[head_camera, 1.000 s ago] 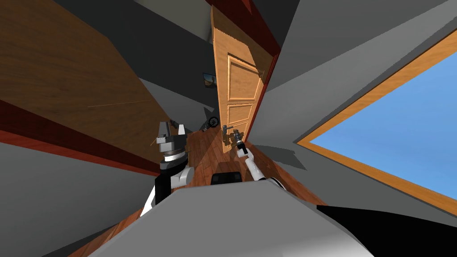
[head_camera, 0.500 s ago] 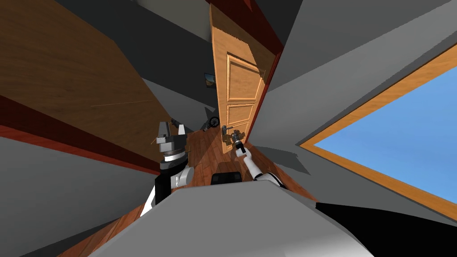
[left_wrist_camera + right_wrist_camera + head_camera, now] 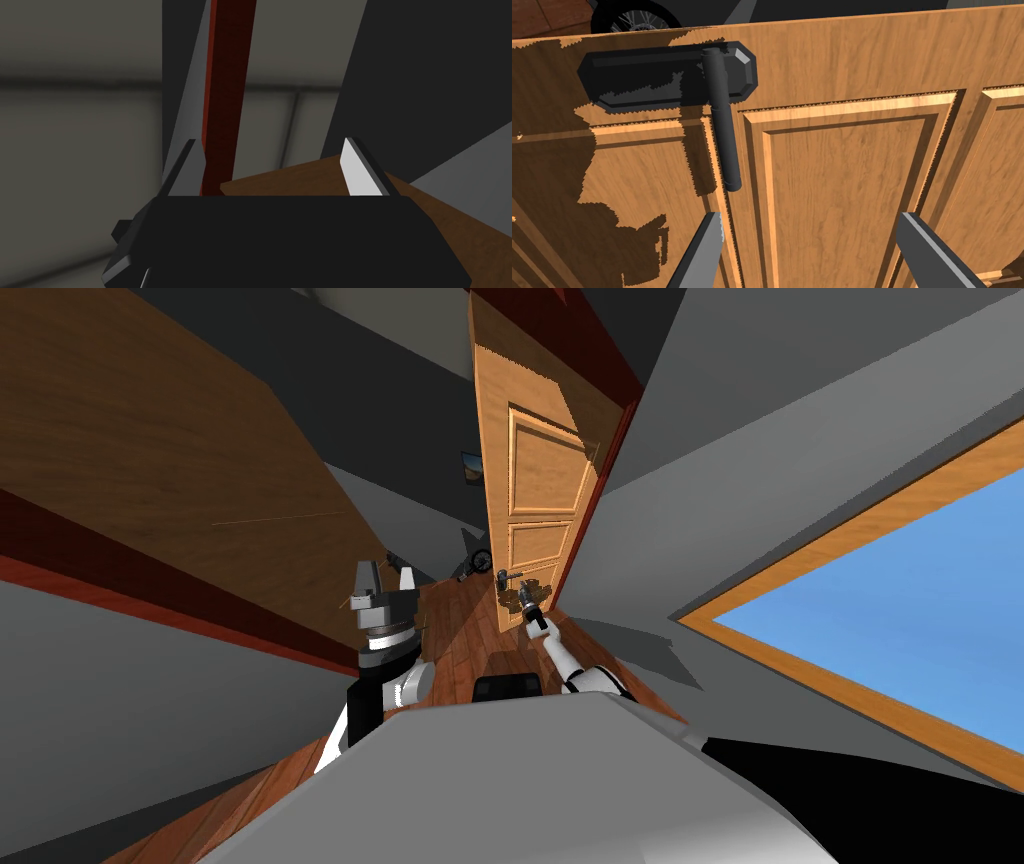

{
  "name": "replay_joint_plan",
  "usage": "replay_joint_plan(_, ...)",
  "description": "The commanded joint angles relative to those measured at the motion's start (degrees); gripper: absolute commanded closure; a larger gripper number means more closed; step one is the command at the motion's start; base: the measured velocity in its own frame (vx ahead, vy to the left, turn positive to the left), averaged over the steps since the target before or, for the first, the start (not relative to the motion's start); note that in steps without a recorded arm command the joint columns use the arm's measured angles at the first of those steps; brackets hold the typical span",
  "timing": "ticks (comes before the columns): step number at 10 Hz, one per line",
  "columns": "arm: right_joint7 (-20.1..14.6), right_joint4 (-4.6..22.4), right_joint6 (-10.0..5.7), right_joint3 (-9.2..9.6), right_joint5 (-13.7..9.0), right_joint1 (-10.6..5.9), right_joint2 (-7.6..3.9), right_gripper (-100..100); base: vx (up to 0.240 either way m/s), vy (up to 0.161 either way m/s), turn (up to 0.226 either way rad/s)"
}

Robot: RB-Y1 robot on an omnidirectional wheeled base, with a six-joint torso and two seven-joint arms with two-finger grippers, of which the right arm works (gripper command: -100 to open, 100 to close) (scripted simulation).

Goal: Push the door open

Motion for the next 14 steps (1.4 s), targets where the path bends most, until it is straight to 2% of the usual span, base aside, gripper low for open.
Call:
replay_joint_plan(1, -0.31, 2.86, -0.25, 0.45, 0.26, -1.86, 0.23, -100, 0.032, -0.122, 0.100)
replay_joint_plan(2, -0.31, 3.71, -0.25, 0.45, 0.26, -1.86, 0.23, -100, 0.018, -0.089, 0.029)
replay_joint_plan(5, -0.74, 9.00, -0.75, 1.10, 0.66, -5.19, 0.74, -100, 0.014, -0.090, 0.070)
replay_joint_plan(6, -0.74, 9.60, -0.75, 1.10, 0.66, -5.19, 0.74, -100, 0.016, -0.069, 0.031)
replay_joint_plan(8, -0.99, 12.79, -1.04, 1.48, 0.88, -7.09, 1.09, -100, 0.009, -0.071, 0.060)
replay_joint_plan(9, -0.99, 12.96, -1.04, 1.48, 0.88, -7.09, 1.09, -100, 0.004, -0.066, 0.024)
replay_joint_plan(12, -1.39, 18.27, -1.50, 2.07, 1.23, -10.10, 1.75, -100, 0.003, -0.086, 0.066)
replay_joint_plan(14, -1.57, 20.73, -1.71, 2.34, 1.40, -11.49, 2.11, -100, -0.015, -0.124, 0.054)
